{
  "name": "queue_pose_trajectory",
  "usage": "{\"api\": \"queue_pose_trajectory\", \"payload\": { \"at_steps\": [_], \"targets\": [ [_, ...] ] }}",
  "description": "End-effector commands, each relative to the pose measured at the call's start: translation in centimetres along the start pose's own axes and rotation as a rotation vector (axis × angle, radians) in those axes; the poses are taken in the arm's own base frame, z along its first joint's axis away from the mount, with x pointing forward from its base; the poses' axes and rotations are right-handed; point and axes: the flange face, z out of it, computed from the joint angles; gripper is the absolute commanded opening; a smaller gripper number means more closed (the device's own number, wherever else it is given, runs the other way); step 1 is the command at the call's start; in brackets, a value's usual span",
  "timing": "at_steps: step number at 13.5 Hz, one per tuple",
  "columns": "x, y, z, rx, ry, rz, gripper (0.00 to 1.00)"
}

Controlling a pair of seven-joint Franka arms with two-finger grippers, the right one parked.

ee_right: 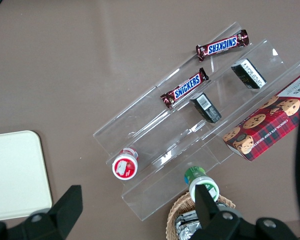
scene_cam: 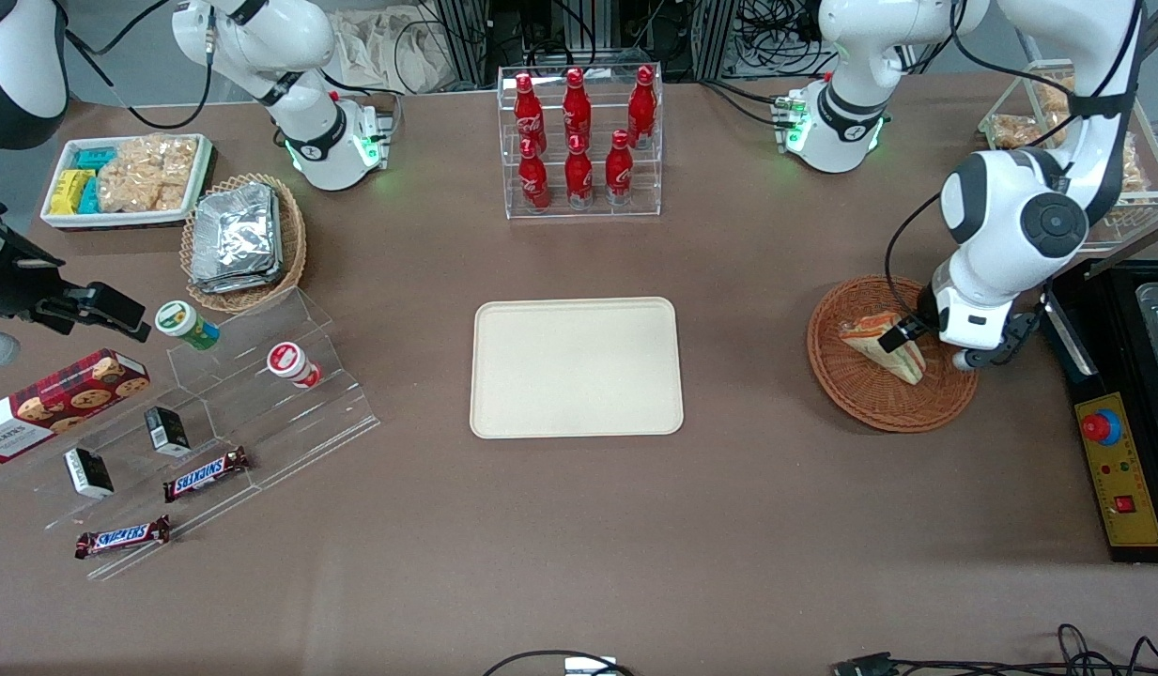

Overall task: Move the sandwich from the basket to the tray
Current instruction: 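Close the left gripper on the wrapped sandwich wedge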

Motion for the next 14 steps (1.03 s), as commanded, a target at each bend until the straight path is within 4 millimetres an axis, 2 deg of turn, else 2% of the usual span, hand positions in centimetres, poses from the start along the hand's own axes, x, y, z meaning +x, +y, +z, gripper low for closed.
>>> {"api": "queue_pose_trajectory", "payload": {
  "at_steps": [1,7,9,10,12,14],
  "targets": [
    [-1.3,-0.5,1.8,-0.003,0.016,-0.022,1.0],
    [-2.4,-1.1,5.4,-0.007,0.013,-0.039,1.0],
    [-2.5,-1.1,5.9,-0.005,0.008,-0.039,1.0],
    [-2.5,-1.1,6.0,-0.004,0.006,-0.039,0.93],
    [-2.3,-1.2,6.0,-0.004,0.008,-0.04,0.53],
    [-2.3,-1.1,6.1,-0.003,0.005,-0.04,0.07]
  ]
}}
